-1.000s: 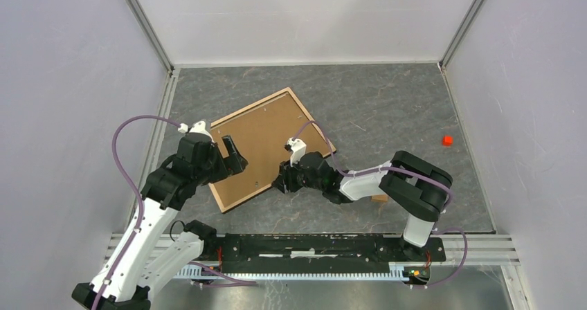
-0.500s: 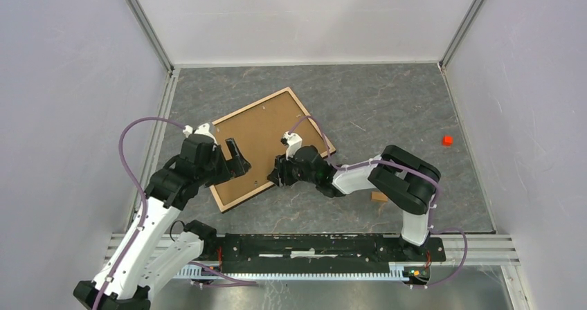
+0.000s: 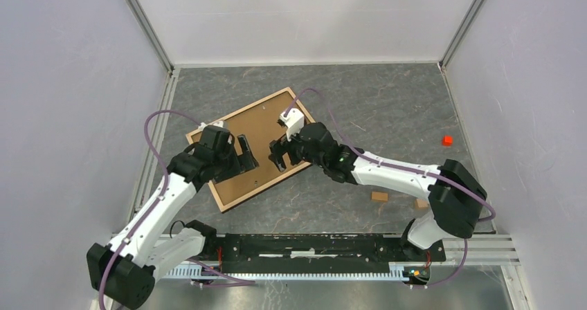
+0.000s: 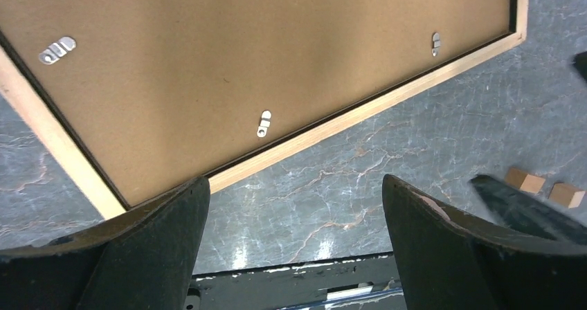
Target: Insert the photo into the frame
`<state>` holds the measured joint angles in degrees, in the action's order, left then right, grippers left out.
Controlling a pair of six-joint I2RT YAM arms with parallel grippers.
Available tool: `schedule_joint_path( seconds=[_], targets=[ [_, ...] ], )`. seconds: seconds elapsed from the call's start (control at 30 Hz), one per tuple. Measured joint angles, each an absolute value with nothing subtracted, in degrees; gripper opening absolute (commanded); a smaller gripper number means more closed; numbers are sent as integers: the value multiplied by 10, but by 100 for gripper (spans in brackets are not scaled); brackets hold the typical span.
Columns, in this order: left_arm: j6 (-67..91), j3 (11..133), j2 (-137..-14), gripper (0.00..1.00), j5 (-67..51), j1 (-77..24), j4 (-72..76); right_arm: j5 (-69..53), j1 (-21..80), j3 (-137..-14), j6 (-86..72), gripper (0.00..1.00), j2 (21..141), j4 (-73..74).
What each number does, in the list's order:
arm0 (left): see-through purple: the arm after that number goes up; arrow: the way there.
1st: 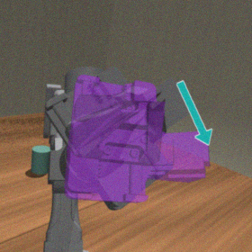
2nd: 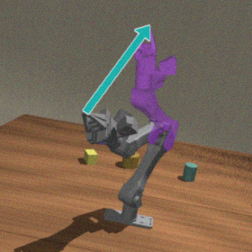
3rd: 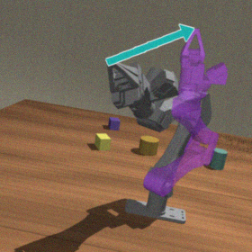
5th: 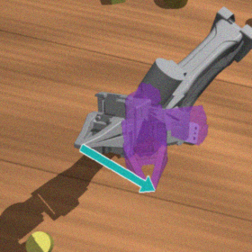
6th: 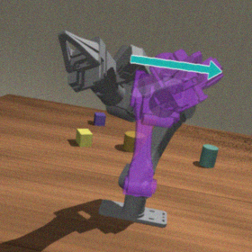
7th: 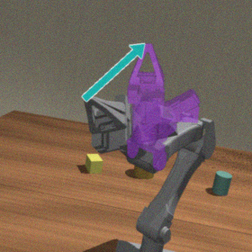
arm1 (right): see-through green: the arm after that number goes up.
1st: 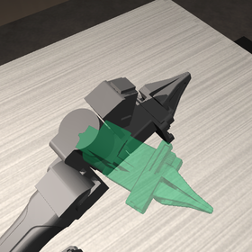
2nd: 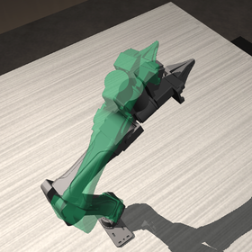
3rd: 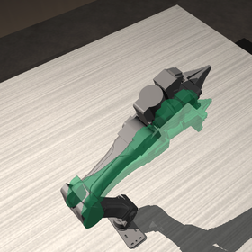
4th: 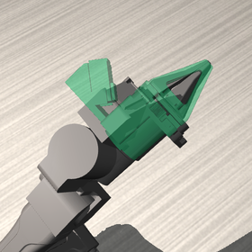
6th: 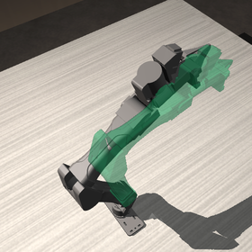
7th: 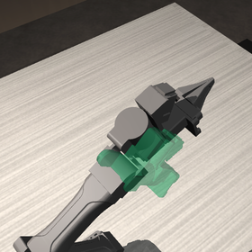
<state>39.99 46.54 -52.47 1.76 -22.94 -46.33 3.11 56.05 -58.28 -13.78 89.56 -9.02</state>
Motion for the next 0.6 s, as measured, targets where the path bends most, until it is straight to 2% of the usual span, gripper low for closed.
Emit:
schedule_joint_path(
  seconds=[0.2, 0.37, 0.47, 0.6],
  targets=[
    [420, 452, -572, 100, 15, -222, -435, 95, 505, -575, -112, 95, 888, -13],
    [426, 437, -576, 100, 24, -177, -429, 122, 436, -492, -239, 96, 886, -30],
    [428, 427, -576, 100, 20, -158, -420, 136, 434, -430, -340, 94, 886, -37],
    [428, 419, -577, 100, -4, -156, -408, 178, 441, -429, -450, 89, 910, -26]
  ],
)
